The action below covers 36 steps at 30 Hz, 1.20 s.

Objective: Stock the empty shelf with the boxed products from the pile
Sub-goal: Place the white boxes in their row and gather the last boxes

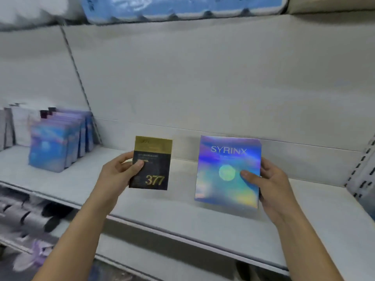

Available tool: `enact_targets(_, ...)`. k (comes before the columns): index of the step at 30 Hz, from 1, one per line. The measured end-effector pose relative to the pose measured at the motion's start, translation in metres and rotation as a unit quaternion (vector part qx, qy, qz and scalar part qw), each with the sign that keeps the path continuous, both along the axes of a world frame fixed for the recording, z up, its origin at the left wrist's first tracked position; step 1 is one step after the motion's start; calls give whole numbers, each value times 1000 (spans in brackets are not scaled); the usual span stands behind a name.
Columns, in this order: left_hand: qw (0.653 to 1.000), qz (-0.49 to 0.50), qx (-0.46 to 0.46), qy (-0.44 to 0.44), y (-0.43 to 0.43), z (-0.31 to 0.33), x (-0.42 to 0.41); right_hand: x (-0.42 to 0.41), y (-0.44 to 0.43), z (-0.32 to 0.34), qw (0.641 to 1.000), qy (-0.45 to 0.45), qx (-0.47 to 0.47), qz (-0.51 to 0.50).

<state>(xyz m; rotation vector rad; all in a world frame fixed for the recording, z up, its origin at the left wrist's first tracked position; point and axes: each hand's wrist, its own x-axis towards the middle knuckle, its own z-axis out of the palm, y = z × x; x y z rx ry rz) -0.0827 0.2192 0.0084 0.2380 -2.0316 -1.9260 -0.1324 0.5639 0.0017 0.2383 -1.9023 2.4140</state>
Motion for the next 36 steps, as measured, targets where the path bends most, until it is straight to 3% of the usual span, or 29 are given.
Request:
enact_targets(8, 985, 156, 70, 27, -131, -18, 85, 11, -149, -6, 993, 21, 28, 115)
enact_targets(20, 966, 239, 94, 25, -358, -37, 195, 70, -401, -9, 986, 31, 18, 162)
enact_targets(36, 950, 308, 48, 12, -567, -37, 158, 4, -643, -7, 974, 59, -55, 211)
